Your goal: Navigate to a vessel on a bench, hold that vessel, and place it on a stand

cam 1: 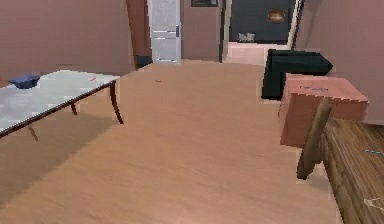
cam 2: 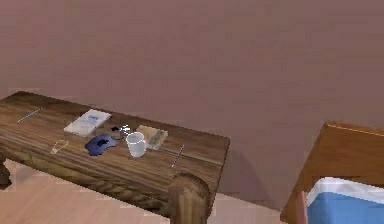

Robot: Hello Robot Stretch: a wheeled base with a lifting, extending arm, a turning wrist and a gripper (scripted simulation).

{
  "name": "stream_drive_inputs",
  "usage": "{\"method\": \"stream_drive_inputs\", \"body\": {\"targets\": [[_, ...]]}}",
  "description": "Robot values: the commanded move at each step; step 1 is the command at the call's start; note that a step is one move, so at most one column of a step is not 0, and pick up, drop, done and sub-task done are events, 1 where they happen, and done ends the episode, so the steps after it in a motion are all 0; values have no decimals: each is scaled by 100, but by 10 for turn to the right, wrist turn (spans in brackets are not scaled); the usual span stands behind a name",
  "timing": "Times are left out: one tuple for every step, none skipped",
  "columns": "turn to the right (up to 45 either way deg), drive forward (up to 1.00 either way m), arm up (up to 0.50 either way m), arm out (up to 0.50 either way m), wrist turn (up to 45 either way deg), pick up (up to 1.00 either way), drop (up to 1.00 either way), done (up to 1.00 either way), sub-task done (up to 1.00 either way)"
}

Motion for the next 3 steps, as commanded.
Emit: {"method": "stream_drive_inputs", "body": {"targets": [[0,25,0,0,0,0,0,0,0],[90,0,0,0,0,0,0,0,0],[0,5,0,0,0,0,0,0,0]]}}
